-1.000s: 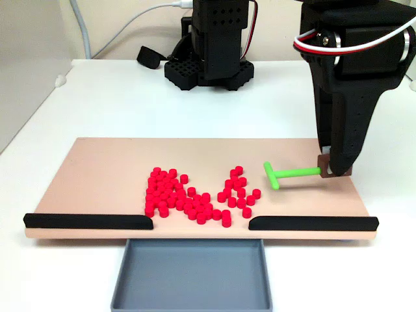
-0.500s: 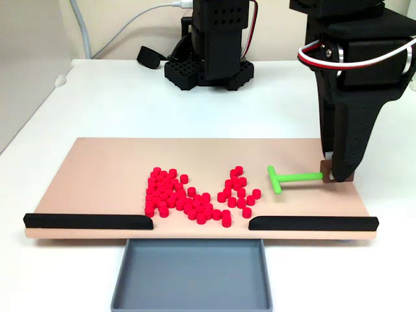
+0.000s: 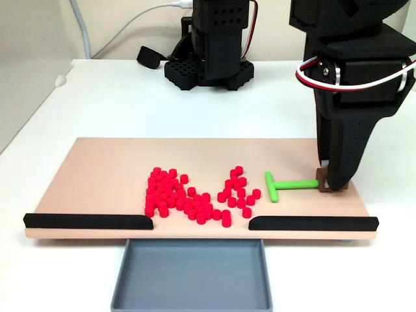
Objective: Gather the left side granules
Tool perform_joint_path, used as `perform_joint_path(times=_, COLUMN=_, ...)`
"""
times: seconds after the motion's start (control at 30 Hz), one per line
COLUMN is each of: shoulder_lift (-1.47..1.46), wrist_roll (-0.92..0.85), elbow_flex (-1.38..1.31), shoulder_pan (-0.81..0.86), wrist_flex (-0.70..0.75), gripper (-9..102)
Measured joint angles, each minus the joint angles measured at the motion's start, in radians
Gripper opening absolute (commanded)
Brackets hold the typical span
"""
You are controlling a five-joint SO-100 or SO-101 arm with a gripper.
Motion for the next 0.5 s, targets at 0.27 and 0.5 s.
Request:
perform_joint_path(times=0.27, shoulder_lift=-0.014, wrist_roll=0.008, elbow_flex=-0.005, shoulder_pan=0.006, wrist_flex=0.000, gripper=0)
perform_joint_path(times=0.5, shoulder_lift=-0.017, wrist_roll=0.009, elbow_flex=-0.006, shoulder_pan=0.014, wrist_flex=0.000, gripper=0)
